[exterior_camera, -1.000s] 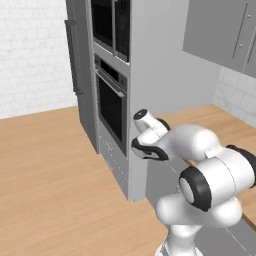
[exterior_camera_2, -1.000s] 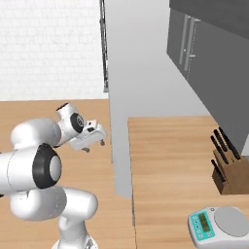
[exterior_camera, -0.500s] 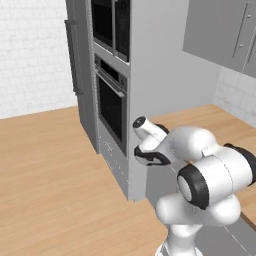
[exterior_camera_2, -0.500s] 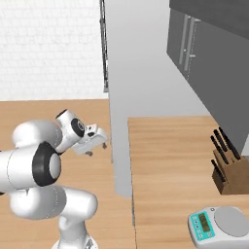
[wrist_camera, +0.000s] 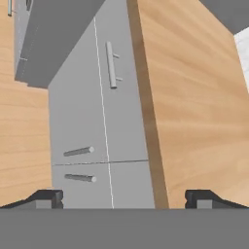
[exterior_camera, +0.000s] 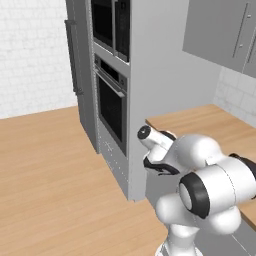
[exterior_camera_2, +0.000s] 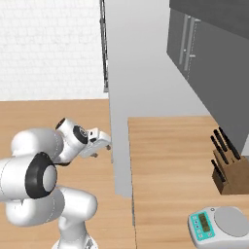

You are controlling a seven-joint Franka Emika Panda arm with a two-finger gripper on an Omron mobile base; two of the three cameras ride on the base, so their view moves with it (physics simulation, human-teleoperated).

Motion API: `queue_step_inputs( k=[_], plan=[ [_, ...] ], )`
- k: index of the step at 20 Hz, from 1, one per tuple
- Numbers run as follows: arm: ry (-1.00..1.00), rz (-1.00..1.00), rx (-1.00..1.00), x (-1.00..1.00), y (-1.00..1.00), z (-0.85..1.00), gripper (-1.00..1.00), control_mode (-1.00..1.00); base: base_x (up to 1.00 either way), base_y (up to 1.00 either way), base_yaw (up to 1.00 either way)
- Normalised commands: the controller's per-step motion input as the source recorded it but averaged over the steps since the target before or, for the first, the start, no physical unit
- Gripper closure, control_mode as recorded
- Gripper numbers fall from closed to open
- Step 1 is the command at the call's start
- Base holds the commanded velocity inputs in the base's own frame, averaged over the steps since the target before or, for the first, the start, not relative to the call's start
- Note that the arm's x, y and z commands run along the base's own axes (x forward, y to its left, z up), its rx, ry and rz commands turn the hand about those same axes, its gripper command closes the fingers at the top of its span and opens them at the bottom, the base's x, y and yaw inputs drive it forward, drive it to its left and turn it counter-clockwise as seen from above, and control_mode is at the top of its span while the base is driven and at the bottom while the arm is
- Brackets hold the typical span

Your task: Take a straw from the drawer in front and place it inside the glass cup on the dining counter.

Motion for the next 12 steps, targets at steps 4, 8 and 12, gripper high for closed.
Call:
queue_step_inputs(
  k=[4, 8, 12],
  plan=[
    [0.00, 0.04, -0.07, 0.00, -0.14, -0.12, -1.00, -1.00, 0.00, 0.00, 0.00],
    [0.00, 0.08, -0.05, 0.00, -0.13, -0.15, -1.00, -1.00, 0.00, 0.00, 0.00],
    [0.03, 0.12, -0.02, 0.05, -0.15, -0.14, -1.00, -1.00, 0.00, 0.00, 0.00]
  ],
)
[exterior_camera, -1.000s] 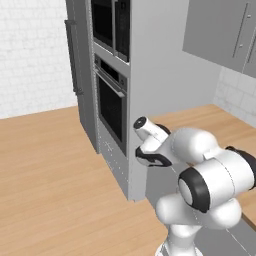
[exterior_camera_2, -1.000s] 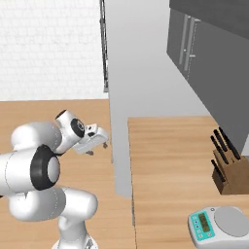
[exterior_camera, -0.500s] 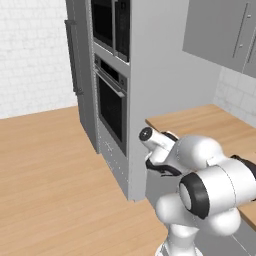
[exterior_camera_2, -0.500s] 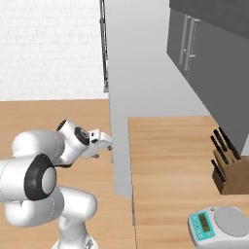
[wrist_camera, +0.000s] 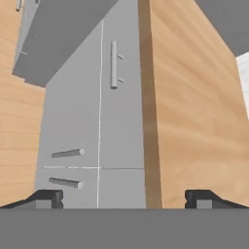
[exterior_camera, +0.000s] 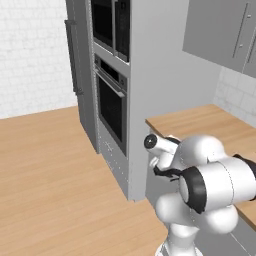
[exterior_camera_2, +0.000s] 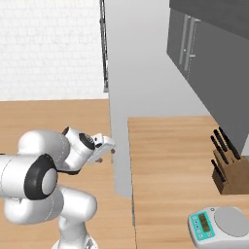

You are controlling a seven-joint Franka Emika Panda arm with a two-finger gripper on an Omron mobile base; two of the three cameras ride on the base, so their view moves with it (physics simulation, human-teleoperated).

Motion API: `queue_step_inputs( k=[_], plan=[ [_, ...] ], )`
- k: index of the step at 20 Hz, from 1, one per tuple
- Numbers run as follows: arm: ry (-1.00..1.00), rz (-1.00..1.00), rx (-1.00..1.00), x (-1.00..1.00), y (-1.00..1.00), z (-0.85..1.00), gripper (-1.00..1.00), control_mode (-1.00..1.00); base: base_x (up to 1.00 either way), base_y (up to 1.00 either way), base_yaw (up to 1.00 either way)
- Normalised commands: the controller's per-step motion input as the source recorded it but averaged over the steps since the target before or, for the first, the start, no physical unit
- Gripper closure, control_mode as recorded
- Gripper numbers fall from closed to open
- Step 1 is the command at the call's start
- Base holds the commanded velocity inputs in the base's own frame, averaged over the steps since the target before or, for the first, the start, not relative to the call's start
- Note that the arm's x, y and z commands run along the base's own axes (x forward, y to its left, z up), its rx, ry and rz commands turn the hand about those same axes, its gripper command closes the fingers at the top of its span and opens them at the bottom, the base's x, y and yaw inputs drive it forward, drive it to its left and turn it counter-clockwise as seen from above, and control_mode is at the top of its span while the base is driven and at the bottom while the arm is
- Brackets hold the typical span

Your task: Take a straw from the drawer in front and place it inside the glass cup on the dining counter.

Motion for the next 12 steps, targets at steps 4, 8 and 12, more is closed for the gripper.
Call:
queue_step_inputs(
  k=[4, 8, 12],
  plan=[
    [0.04, 0.12, -0.10, 0.13, -0.14, -0.19, -1.00, -1.00, 0.00, 0.00, 0.00],
    [0.02, 0.08, -0.15, 0.13, -0.04, -0.12, -1.00, -1.00, 0.00, 0.00, 0.00],
    [0.00, 0.00, -0.16, 0.13, 0.00, -0.16, -1.00, -1.00, 0.00, 0.00, 0.00]
  ],
)
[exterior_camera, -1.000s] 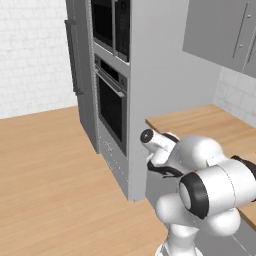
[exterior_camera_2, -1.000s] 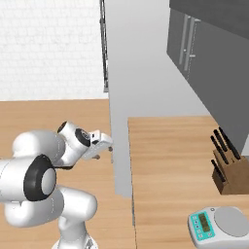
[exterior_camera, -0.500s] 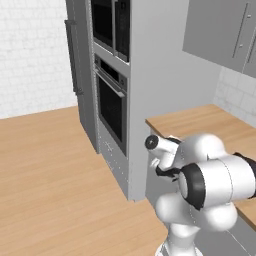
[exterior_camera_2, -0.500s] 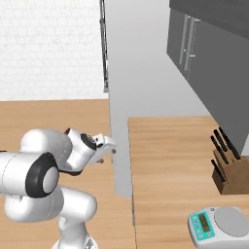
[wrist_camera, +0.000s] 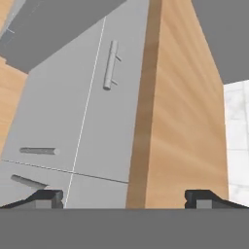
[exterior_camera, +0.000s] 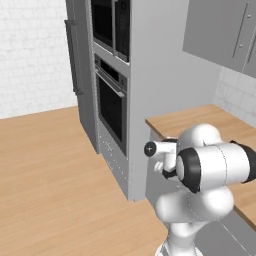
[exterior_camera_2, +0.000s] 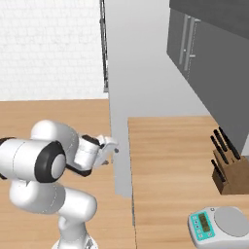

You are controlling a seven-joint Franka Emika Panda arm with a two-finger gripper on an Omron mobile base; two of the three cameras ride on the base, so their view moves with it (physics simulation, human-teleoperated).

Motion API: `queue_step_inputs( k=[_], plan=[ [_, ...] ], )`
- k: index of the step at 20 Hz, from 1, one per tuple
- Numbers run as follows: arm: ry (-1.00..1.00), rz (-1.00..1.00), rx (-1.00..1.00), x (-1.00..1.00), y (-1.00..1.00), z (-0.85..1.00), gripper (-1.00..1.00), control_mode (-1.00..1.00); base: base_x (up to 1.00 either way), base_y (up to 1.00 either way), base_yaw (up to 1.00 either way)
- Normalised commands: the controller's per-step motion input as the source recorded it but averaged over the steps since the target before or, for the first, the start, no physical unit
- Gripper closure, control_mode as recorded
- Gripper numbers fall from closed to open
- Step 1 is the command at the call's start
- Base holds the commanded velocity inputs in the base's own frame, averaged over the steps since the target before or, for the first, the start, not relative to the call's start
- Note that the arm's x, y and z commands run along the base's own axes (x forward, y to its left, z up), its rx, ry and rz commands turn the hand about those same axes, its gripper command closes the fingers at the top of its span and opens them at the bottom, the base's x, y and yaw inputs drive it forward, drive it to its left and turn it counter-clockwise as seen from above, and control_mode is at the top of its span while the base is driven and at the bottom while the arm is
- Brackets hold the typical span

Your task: Take a straw from the drawer in front and place it inside the glass cup on the dining counter.

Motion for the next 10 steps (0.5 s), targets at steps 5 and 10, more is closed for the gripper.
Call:
queue_step_inputs(
  k=[5, 10],
  plan=[
    [-0.02, -0.03, -0.12, 0.10, 0.00, -0.25, -1.00, -1.00, 0.00, 0.00, 0.00],
    [-0.08, -0.04, -0.04, 0.11, -0.01, -0.14, -1.00, -1.00, 0.00, 0.00, 0.00]
  ],
)
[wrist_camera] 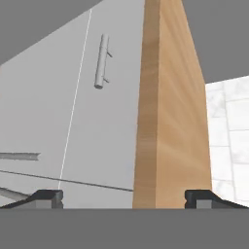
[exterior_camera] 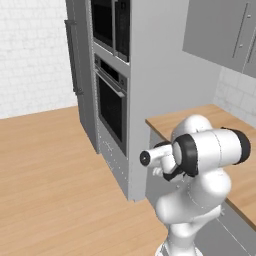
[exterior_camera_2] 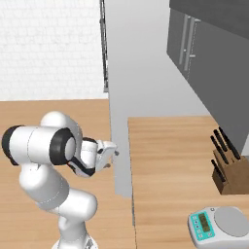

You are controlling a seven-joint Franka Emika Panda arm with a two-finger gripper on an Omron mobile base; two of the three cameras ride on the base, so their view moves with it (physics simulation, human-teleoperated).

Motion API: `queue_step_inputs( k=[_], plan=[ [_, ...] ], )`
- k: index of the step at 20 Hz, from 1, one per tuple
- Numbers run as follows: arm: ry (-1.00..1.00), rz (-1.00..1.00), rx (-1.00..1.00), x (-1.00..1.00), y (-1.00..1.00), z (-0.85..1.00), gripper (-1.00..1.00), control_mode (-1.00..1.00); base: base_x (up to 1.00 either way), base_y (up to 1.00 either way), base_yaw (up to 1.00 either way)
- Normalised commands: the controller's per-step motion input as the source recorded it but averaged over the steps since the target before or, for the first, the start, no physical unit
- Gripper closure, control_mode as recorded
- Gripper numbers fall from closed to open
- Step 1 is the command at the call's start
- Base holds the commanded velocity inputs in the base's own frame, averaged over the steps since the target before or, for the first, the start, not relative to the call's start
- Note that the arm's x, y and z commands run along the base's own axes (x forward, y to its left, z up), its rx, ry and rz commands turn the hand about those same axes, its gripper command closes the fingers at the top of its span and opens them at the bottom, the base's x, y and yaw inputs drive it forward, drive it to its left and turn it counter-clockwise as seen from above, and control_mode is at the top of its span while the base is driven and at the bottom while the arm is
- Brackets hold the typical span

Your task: Take a straw from the drawer in front and place it inside the glass cup on the dining counter.

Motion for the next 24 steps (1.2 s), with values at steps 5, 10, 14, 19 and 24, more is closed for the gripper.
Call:
queue_step_inputs(
  k=[5, 10, 14, 19, 24],
  plan=[
    [-0.11, -0.02, 0.00, 0.19, 0.00, -0.08, -1.00, -1.00, 0.00, 0.00, 0.00],
    [-0.17, 0.00, -0.02, 0.18, -0.04, -0.02, -1.00, -1.00, 0.00, 0.00, 0.00],
    [-0.10, 0.00, 0.00, 0.06, -0.04, -0.09, -1.00, -1.00, 0.00, 0.00, 0.00],
    [-0.07, 0.00, 0.00, 0.18, 0.00, -0.10, -1.00, -1.00, 0.00, 0.00, 0.00],
    [0.00, 0.00, -0.02, 0.29, 0.00, -0.12, -1.00, -1.00, 0.00, 0.00, 0.00]
  ],
)
